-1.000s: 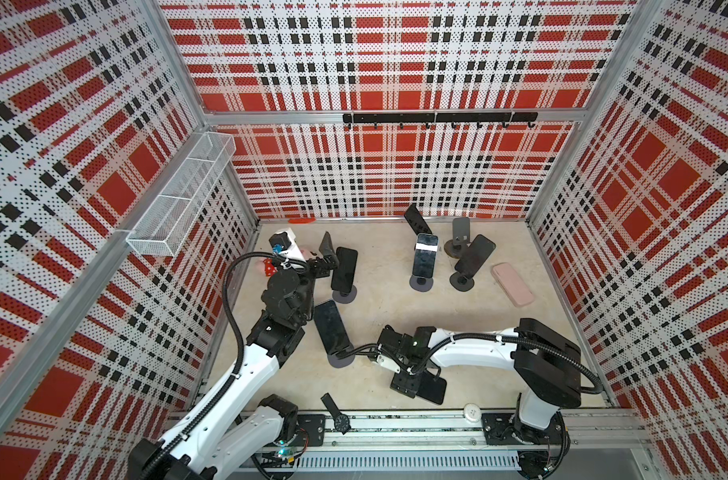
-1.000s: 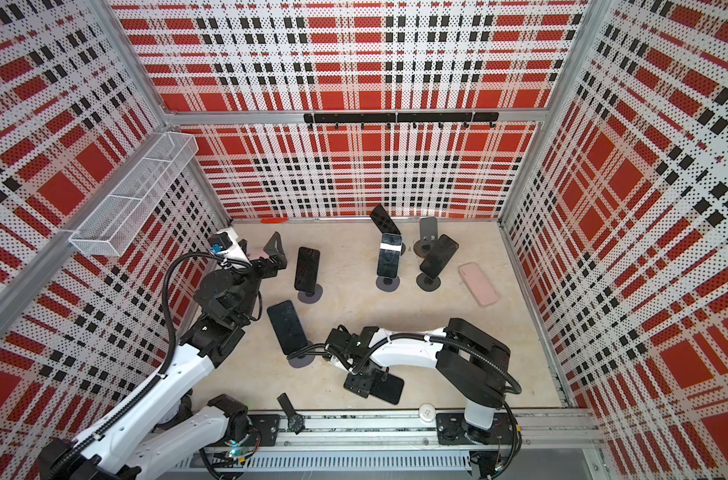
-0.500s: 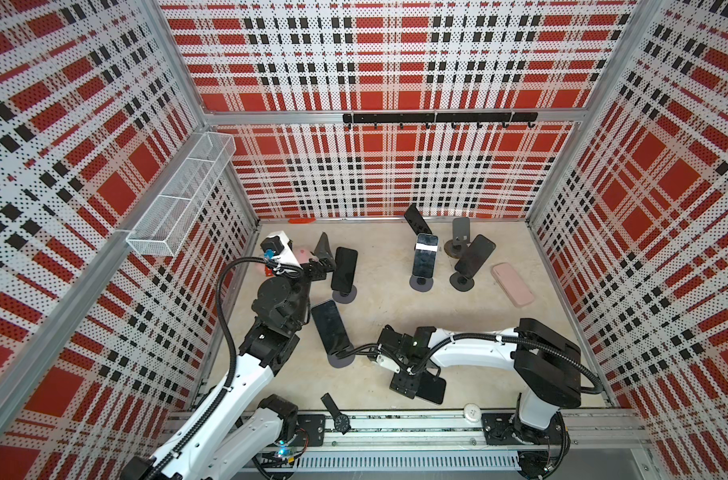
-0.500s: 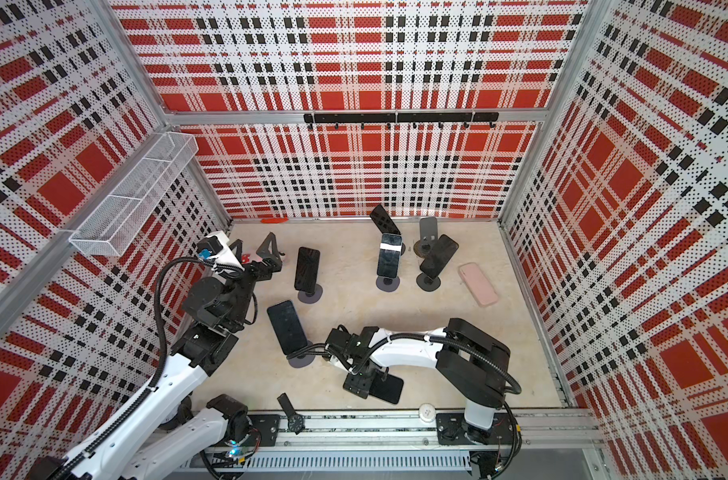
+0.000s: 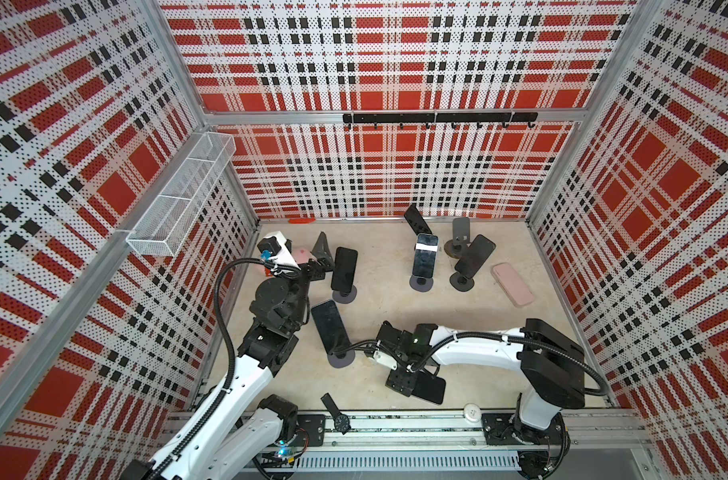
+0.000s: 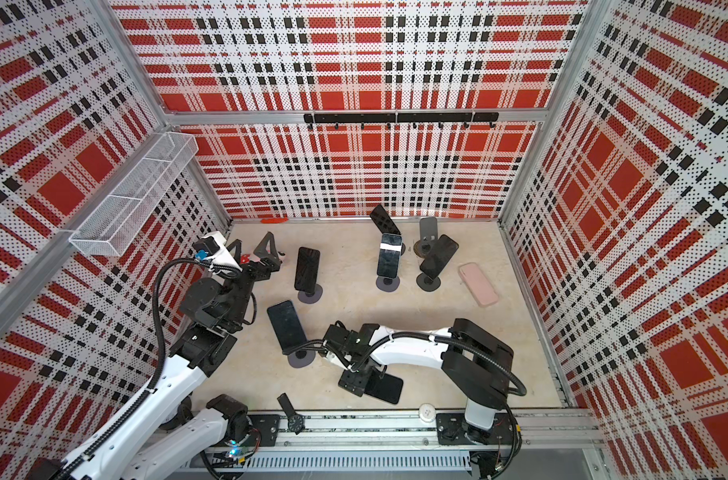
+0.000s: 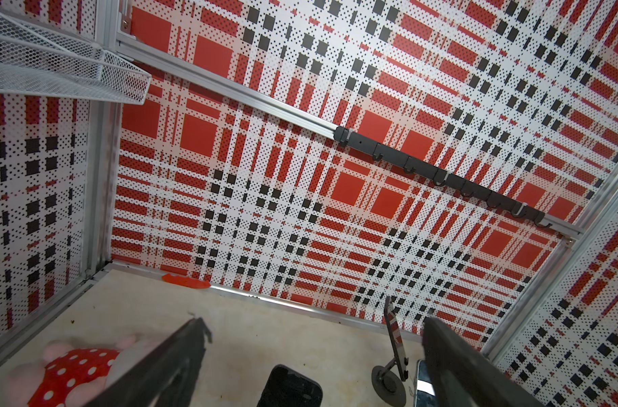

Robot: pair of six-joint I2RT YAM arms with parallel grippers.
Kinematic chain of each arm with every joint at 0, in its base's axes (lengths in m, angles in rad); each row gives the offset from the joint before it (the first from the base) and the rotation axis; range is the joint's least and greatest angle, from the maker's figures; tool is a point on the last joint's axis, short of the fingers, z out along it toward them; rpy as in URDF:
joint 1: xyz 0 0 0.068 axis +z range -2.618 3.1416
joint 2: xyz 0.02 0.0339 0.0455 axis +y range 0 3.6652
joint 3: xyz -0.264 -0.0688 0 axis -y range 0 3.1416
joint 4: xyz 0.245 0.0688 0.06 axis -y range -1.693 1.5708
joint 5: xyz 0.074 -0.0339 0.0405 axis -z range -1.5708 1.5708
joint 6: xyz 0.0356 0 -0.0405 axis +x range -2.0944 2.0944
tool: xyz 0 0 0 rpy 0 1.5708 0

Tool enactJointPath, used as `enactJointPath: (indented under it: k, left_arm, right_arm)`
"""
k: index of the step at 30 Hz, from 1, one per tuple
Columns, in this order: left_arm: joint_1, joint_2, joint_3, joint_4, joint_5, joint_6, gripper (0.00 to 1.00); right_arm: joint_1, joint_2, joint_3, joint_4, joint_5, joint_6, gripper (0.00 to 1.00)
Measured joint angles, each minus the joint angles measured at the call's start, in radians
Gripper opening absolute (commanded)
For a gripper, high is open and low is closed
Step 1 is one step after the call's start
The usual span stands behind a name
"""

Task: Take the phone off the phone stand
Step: 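Lower the held phone onto the table near the robot with the right gripper, then open the right gripper and draw it back toward the stands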

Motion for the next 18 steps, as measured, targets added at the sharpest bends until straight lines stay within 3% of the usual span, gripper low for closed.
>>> enactJointPath:
  k: [10,18]
  left_arm:
    - [0.153,-0.047,-0.057,-0.017,0.059,-0.129,0.98]
    - [0.204,-0.013,-0.051,-0.022,0.150,-0.161,0.98]
  right_arm:
    - [-0.077,-0.232,0.063,0.082,0.097,0.069,0.80]
    - [-0.292,-0.380,0.011,0.387,0.166,0.136,0.82]
